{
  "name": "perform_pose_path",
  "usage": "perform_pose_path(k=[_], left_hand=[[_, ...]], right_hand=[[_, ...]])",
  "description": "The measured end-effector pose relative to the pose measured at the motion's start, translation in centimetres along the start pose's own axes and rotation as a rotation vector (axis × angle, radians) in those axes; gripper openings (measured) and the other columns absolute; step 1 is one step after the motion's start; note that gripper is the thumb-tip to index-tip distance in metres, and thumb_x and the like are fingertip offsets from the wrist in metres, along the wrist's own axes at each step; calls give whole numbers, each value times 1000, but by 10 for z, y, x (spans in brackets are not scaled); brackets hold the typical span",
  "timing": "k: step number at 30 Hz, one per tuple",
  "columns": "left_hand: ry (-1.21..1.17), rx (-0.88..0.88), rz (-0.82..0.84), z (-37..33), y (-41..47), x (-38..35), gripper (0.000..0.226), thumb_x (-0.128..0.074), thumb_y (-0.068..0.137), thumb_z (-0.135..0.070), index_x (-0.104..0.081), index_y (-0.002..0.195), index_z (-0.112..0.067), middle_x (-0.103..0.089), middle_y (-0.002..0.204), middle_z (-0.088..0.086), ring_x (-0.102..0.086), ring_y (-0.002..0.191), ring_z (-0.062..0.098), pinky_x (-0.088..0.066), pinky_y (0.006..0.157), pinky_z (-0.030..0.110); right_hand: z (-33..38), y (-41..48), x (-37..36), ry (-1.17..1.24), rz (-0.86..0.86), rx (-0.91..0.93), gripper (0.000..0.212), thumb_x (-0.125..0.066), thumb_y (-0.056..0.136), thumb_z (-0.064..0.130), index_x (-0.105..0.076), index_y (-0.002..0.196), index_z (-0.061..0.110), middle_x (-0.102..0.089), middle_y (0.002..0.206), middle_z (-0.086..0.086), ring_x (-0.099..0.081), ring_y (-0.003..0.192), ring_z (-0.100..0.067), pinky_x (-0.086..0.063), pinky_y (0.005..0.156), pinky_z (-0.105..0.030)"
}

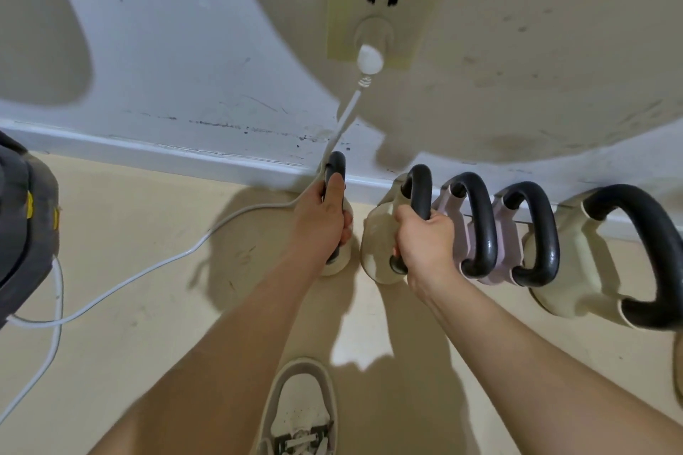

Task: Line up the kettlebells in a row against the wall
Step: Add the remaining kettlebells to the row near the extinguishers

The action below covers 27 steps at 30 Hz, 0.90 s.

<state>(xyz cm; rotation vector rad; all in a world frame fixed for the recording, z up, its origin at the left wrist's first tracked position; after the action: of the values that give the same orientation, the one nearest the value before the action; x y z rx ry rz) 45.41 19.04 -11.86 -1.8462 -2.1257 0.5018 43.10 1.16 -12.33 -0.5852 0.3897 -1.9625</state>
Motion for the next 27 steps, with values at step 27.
perform_pose_path(k=[27], left_hand=[[518, -9, 44, -18, -24, 22, 35, -57, 91, -21, -52, 126, -22, -64, 98, -3, -63, 90, 15, -50, 76, 31]], right_hand=[[14, 1, 3, -321, 113, 96, 13, -55, 87, 24, -56, 88, 11, -56, 60, -5, -59, 57, -24, -49, 55, -33]])
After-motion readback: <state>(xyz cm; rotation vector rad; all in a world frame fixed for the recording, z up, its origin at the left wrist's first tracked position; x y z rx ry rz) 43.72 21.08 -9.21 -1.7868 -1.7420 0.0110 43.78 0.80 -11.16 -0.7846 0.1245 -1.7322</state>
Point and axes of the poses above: each hand's wrist, its own y-axis towards the middle knuckle, its own x-axis out of the back of the hand, z = x × y, the point moved 10 cm from there along y, towards the middle knuckle
